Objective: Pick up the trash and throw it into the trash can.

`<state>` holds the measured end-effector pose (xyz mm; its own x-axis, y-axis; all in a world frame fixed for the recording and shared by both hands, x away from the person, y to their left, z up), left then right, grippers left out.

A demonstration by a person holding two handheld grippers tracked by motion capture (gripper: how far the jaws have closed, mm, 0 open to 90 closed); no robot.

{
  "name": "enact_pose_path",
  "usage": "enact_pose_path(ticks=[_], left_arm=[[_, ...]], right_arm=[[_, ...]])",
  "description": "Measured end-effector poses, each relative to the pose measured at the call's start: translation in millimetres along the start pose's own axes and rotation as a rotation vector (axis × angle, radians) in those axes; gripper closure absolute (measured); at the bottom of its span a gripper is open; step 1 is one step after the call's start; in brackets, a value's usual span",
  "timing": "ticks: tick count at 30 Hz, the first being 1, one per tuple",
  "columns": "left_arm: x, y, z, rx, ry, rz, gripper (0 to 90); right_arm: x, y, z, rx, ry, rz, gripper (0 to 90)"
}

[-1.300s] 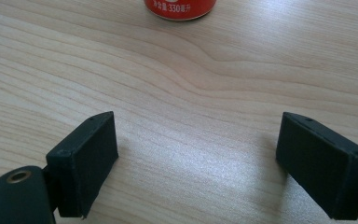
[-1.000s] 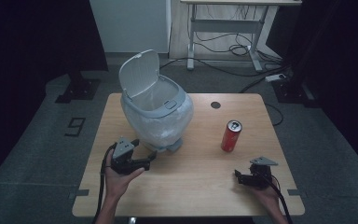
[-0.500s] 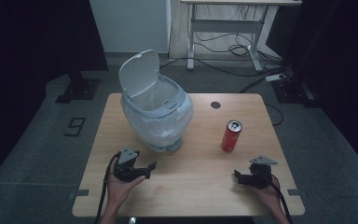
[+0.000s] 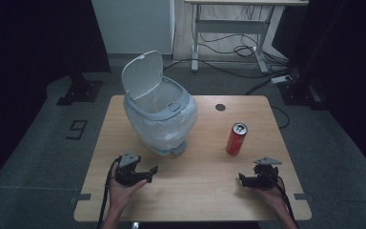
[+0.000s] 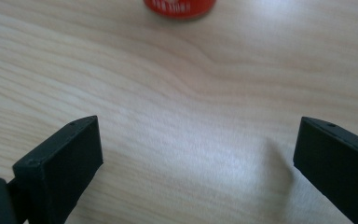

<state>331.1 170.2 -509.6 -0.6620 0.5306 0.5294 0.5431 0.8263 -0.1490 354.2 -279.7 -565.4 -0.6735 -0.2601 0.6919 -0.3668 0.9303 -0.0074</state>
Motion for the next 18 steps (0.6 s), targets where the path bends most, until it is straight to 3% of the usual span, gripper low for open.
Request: enact_pose_path(ticks=[10, 11, 18], left_arm=[[1.2, 0.3, -0.4, 0.013, -0.001, 0.011, 16.1], [1.2, 0.2, -0.2, 0.012, 0.000, 0.012, 16.2], [-0.4, 1.3, 1.9, 0.026, 0.010, 0.010, 16.6]], right_arm=[[11.9, -7.7, -28.5, -0.041, -0.093, -0.047, 1.6], [12.2, -9.9, -37.6, -0.055, -0.109, -0.058, 1.8], [9.4, -8.9, -56.8, -0.048, -0.142, -0.072, 3.9]])
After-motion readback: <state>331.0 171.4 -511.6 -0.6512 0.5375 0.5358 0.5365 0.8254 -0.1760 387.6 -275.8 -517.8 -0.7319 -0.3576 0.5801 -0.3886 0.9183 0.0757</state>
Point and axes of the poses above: each handheld gripper's, and its own axes: x roughly backward along the jaws, z roughly out of its underside, y roughly to its left, the point moved 3 cm from there along -x, roughly forward along the jaws, and after that the axes turned 2 degrees about -y, right-handed, at the moved point
